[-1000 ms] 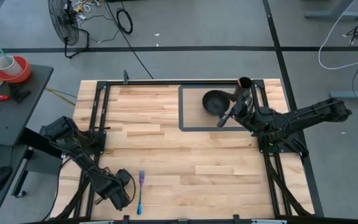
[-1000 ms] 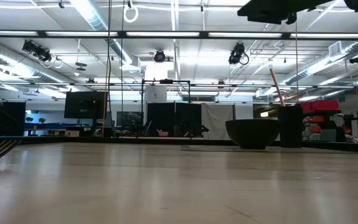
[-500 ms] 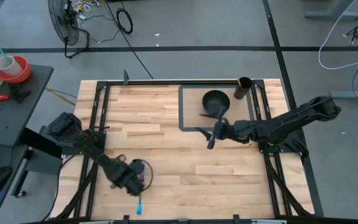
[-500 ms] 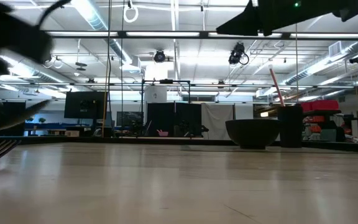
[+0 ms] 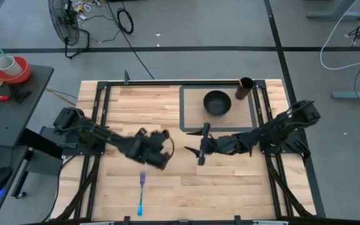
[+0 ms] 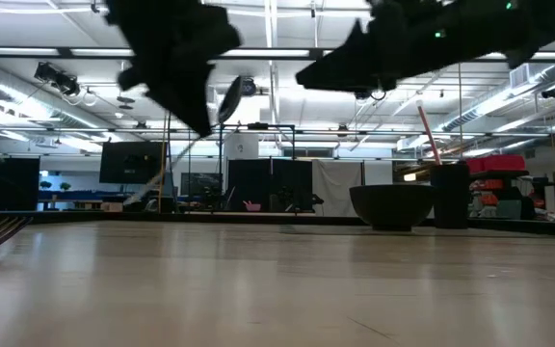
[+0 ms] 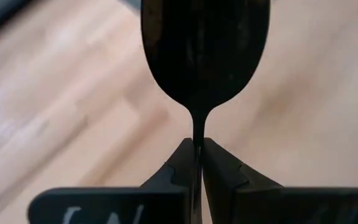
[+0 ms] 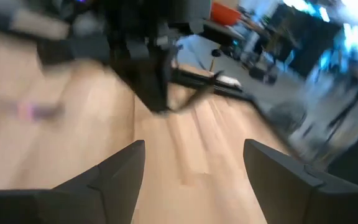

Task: Pick & Place Utensil
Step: Put the black spoon into the black bowl on the transparent mat

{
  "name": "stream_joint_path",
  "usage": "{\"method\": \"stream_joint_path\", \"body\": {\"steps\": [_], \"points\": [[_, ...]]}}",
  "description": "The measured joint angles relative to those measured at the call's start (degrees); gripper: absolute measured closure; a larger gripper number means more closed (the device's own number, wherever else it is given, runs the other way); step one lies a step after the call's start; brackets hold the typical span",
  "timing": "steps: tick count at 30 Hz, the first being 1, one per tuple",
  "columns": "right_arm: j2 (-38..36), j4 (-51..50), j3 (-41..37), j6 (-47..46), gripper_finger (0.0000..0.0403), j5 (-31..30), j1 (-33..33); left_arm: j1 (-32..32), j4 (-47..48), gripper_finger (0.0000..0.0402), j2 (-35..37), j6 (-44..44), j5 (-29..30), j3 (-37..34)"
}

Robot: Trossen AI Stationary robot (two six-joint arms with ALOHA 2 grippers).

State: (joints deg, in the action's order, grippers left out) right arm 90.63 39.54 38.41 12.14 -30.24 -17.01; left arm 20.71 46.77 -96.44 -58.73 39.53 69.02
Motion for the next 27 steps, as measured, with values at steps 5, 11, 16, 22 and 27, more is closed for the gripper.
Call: {"method": "stream_joint_path", "body": {"steps": [5, 11, 16, 22, 27], "points": [[7.1, 10.0, 0.0, -19.9, 0.0128, -0.4, 1.0, -5.2, -13.2, 0.0379, 1.8, 8.8, 5.4, -0.1], [13.4, 15.0, 0.7, -26.1, 0.0128, -7.4, 2.3, -7.7, -30.7, 0.0378, 2.8, 20.9, 6.7, -0.1], [14.1, 16.0, 2.2, -25.8, 0.0134, -9.4, 3.9, -7.8, -37.2, 0.0378, 2.7, 25.5, 7.1, 0.0], [14.1, 17.0, 2.2, -25.3, 0.0174, -8.8, 4.7, -7.8, -39.3, 0.0378, 2.7, 27.8, 8.8, -0.1], [14.1, 16.2, 2.1, -26.7, 0.0225, -8.3, 4.9, -7.8, -39.9, 0.0378, 2.7, 28.0, 12.6, -0.1]]}}
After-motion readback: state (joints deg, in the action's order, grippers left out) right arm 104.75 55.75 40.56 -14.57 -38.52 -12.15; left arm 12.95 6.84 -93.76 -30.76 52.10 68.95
